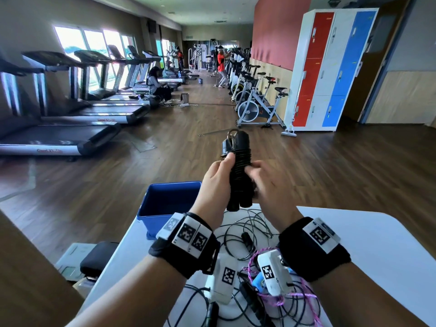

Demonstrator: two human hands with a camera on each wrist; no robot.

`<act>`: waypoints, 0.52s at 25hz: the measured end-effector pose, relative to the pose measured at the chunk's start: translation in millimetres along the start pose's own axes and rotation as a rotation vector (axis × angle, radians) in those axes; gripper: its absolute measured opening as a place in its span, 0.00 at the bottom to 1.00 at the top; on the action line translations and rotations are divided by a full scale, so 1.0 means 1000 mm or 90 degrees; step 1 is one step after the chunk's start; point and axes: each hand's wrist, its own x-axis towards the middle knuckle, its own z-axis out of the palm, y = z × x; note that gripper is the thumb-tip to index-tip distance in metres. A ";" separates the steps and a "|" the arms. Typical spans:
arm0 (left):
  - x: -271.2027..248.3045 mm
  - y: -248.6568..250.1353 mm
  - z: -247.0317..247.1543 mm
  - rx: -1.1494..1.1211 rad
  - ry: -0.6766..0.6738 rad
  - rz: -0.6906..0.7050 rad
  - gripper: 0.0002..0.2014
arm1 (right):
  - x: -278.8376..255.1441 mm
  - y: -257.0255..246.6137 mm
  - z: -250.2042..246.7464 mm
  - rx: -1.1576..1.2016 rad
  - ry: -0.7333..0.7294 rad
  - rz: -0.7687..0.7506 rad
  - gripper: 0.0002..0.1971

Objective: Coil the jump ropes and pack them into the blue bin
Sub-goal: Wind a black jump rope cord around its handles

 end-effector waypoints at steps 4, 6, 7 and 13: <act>-0.002 -0.014 0.015 0.034 0.108 0.075 0.26 | 0.010 -0.011 0.007 -0.202 0.052 -0.083 0.22; -0.001 -0.018 0.014 0.057 0.146 0.129 0.28 | 0.014 -0.008 0.010 -0.230 0.038 -0.088 0.27; -0.001 -0.018 0.013 0.071 0.160 0.151 0.29 | 0.014 -0.005 0.011 -0.227 0.032 -0.082 0.29; -0.003 -0.028 0.005 0.130 0.238 0.212 0.25 | 0.006 0.014 0.022 -0.171 0.018 -0.028 0.33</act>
